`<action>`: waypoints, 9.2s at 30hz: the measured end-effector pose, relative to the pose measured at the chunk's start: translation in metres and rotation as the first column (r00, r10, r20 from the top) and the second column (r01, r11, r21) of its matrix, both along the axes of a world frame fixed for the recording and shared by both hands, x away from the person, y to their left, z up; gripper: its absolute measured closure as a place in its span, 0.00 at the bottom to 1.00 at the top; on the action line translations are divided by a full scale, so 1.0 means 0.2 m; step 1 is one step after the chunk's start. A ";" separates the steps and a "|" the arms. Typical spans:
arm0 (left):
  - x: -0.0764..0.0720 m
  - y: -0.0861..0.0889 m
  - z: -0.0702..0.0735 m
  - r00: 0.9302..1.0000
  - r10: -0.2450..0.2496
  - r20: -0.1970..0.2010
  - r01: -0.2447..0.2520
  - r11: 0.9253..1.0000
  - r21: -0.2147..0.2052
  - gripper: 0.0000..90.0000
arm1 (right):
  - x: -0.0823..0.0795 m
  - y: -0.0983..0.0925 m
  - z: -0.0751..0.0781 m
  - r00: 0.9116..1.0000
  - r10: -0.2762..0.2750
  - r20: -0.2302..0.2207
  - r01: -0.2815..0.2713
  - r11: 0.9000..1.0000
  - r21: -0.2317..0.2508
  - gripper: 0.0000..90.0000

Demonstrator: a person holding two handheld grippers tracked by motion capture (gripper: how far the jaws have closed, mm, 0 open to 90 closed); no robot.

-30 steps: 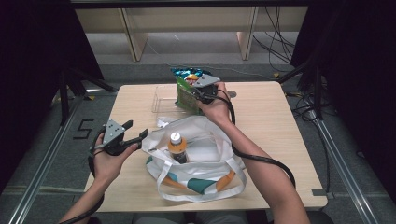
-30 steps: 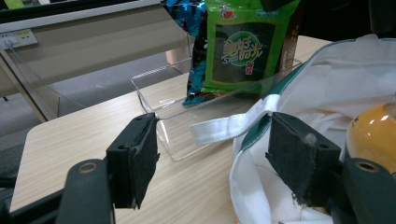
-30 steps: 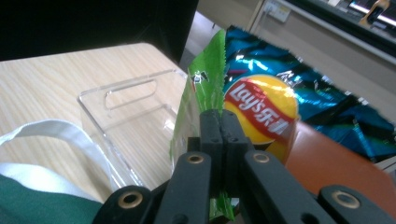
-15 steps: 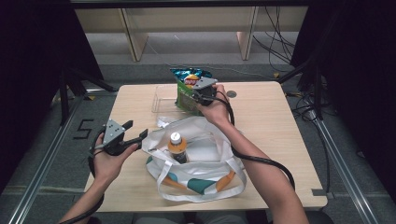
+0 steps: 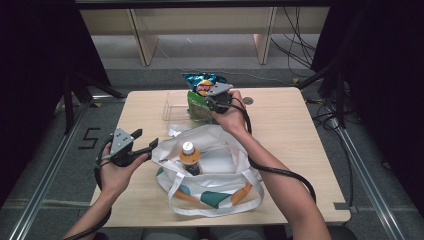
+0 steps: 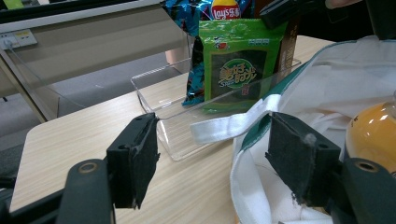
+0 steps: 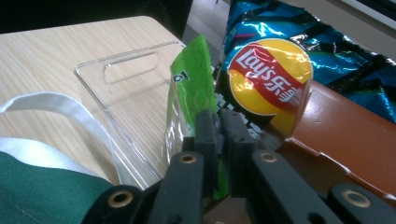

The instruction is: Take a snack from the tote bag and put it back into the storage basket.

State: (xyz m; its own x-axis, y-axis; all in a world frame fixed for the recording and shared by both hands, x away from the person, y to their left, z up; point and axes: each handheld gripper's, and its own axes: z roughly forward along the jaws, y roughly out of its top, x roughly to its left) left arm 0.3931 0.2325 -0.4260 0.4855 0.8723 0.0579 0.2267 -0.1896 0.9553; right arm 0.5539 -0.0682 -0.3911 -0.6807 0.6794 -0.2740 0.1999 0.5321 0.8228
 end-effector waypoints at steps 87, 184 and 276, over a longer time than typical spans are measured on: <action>0.00 -0.01 0.02 1.000 0.003 0.022 -0.002 0.999 -0.035 0.36 | -0.60 -0.70 0.05 0.995 -0.082 -0.053 0.097 0.912 0.400 0.55; -0.05 -0.35 0.11 0.941 -0.336 0.046 0.339 0.928 -0.157 0.65 | -0.69 -0.91 -0.05 0.980 -0.184 -0.074 0.198 0.894 0.403 0.57; 0.07 -0.30 0.43 0.940 -0.308 0.149 0.333 0.923 -0.193 0.65 | -0.69 -0.93 -0.06 0.979 -0.198 -0.049 0.200 0.892 0.406 0.57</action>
